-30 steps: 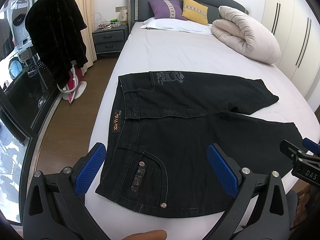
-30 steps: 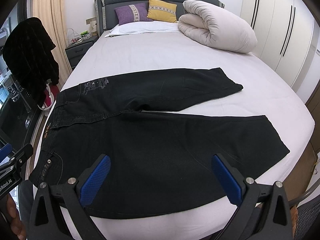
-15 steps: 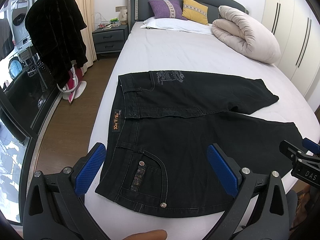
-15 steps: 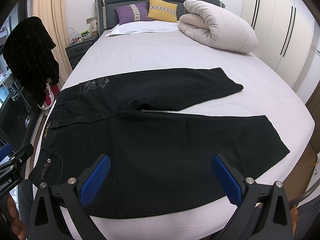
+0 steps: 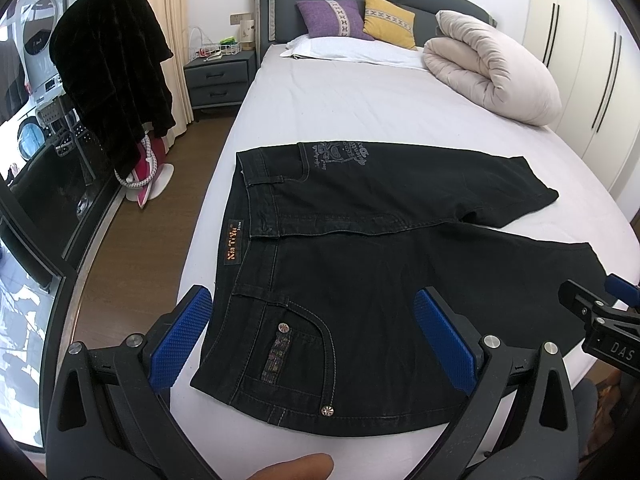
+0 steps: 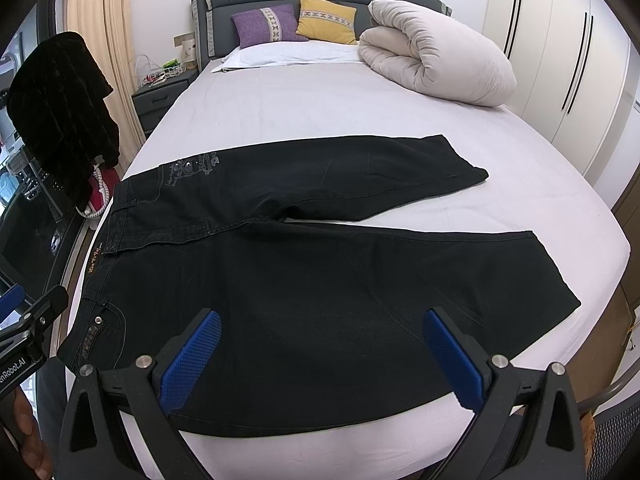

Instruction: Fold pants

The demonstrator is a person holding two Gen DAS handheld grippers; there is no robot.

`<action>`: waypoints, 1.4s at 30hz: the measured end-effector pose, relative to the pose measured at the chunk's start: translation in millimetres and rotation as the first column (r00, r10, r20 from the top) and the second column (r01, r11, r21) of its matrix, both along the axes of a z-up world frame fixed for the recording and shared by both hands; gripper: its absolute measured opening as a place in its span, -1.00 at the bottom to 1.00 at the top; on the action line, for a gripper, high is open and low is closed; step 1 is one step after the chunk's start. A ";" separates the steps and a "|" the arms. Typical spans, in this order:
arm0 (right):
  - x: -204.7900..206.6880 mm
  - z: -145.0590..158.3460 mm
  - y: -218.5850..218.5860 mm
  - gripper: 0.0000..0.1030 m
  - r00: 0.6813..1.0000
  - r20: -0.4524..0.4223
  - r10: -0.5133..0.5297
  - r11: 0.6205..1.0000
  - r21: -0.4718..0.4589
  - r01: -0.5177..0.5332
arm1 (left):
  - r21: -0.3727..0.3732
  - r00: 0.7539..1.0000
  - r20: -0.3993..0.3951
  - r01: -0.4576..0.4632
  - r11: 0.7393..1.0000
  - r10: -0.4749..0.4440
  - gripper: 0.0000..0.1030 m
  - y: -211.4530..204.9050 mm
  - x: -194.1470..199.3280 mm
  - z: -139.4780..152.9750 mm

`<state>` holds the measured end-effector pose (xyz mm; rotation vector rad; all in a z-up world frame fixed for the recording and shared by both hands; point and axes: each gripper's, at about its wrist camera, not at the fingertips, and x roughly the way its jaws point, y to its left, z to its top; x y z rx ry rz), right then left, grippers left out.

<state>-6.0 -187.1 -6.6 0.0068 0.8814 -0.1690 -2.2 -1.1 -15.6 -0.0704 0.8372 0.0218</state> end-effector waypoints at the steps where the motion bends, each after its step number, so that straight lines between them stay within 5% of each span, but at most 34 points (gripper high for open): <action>1: -0.1 -0.3 0.6 1.00 1.000 -0.001 0.000 1.000 0.000 0.000 | 0.002 1.000 0.000 0.000 1.000 0.000 1.00 -0.5 -0.1 -1.1; 13: 1.5 -10.3 6.0 1.00 1.000 -0.018 0.010 1.000 0.006 -0.010 | -0.049 0.999 -0.027 0.018 0.999 -0.019 1.00 6.0 10.1 -12.6; 19: 14.0 -12.4 1.5 1.00 0.999 -0.026 0.031 0.999 0.019 -0.030 | -0.179 0.995 -0.044 0.081 0.980 -0.090 1.00 17.2 27.9 -26.0; 30: 58.4 -9.6 -9.5 1.00 0.987 0.046 0.154 0.985 0.066 -0.157 | -0.119 0.990 -0.139 0.017 0.993 -0.034 1.00 38.6 81.0 -66.4; 35: 91.2 -11.2 -15.0 1.00 0.970 0.058 0.236 0.968 0.070 -0.240 | -0.119 0.995 -0.102 0.005 0.993 -0.017 1.00 68.1 140.9 -65.0; 38: 114.6 -17.4 -18.9 0.98 0.949 0.037 0.314 0.946 0.075 -0.316 | -0.066 0.992 -0.051 0.114 0.991 -0.118 1.00 77.1 205.1 -57.0; 42: 138.7 -25.5 -28.4 0.72 0.915 0.011 0.404 0.912 0.078 -0.403 | 0.025 0.954 -0.053 0.296 0.955 -0.295 0.99 79.1 299.1 -60.3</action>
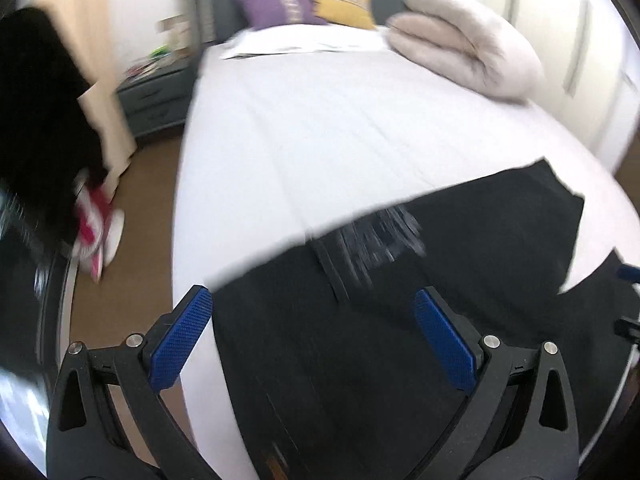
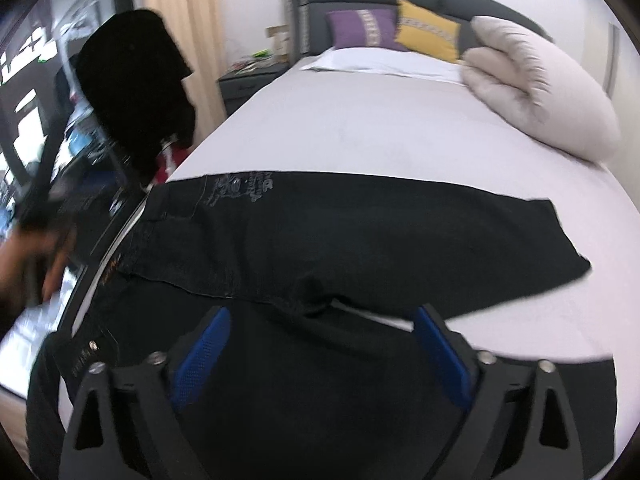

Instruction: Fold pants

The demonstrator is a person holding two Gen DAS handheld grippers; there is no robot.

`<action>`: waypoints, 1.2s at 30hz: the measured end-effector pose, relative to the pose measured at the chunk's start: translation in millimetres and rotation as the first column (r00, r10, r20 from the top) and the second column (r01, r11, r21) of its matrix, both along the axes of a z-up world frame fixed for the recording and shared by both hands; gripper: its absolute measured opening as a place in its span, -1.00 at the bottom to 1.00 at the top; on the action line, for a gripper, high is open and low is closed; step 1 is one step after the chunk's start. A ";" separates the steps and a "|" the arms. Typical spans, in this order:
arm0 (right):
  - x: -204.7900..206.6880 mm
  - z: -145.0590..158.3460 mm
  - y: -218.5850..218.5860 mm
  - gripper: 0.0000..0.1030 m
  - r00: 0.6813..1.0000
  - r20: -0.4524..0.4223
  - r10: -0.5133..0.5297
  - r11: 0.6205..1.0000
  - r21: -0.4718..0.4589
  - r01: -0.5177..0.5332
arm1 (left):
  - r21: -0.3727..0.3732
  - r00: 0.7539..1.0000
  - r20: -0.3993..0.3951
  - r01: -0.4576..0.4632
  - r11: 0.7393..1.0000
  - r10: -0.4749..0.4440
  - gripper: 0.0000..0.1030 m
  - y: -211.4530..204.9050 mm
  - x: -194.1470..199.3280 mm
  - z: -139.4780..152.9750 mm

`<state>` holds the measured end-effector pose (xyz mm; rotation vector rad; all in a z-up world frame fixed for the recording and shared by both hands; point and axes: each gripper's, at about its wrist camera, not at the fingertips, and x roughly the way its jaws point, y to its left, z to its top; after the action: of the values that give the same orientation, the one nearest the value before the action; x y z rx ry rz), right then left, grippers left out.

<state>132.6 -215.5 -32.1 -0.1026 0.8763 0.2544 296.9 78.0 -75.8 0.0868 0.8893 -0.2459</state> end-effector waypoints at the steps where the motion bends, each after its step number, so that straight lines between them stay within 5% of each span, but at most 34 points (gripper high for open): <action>1: 4.7 -2.0 -2.6 0.65 1.000 -0.004 0.023 1.000 0.002 -0.023 | -0.009 0.999 -0.029 0.046 0.999 -0.047 0.99 0.2 24.1 -4.1; 4: 15.7 -9.1 -7.9 0.54 0.996 -0.027 0.089 0.996 0.007 -0.089 | -0.062 0.978 -0.126 0.160 0.985 -0.167 0.96 0.4 84.1 -21.2; 7: 24.1 -18.3 -13.9 0.53 0.990 -0.047 0.130 0.992 0.013 -0.129 | -0.025 0.947 -0.194 0.257 0.966 -0.257 0.93 -12.8 118.3 -41.0; 14: 39.6 -36.6 -16.0 0.31 0.980 -0.093 0.174 0.985 0.021 -0.173 | -0.035 0.835 -0.382 0.414 0.909 -0.395 0.56 -38.1 148.9 -93.7; 16: 43.7 -36.4 -12.2 0.23 0.976 -0.094 0.197 0.980 0.004 -0.197 | -0.030 0.835 -0.379 0.418 0.908 -0.398 0.42 -39.4 153.0 -95.1; 19: 54.9 -33.7 -4.2 0.17 0.967 -0.083 0.240 0.970 -0.019 -0.242 | -0.084 0.830 -0.377 0.412 0.907 -0.412 -0.44 -40.5 149.2 -90.8; 22: 72.9 -25.9 8.5 0.12 0.955 -0.065 0.290 0.953 -0.068 -0.294 | -0.044 0.840 -0.358 0.420 0.906 -0.407 -0.75 -44.4 142.4 -90.1; 28: 131.9 -8.1 32.5 0.12 0.933 -0.045 0.357 0.924 -0.127 -0.360 | 0.012 0.896 -0.196 0.408 0.913 -0.398 -0.84 -44.0 106.7 -69.3; 33: 178.7 -15.3 66.4 0.11 0.899 -0.083 0.429 0.859 -0.268 -0.435 | 0.044 0.911 -0.110 0.404 0.914 -0.397 -0.84 -50.9 80.7 -64.3; 36: 198.2 -27.4 84.3 -0.11 0.878 -0.137 0.458 0.818 -0.323 -0.477 | 0.021 0.919 -0.080 0.388 0.921 -0.386 -0.84 -41.4 78.5 -57.6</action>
<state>330.8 -131.3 -59.5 -0.6542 0.9345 0.5647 375.4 36.6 -133.5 0.2918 0.9463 -0.6067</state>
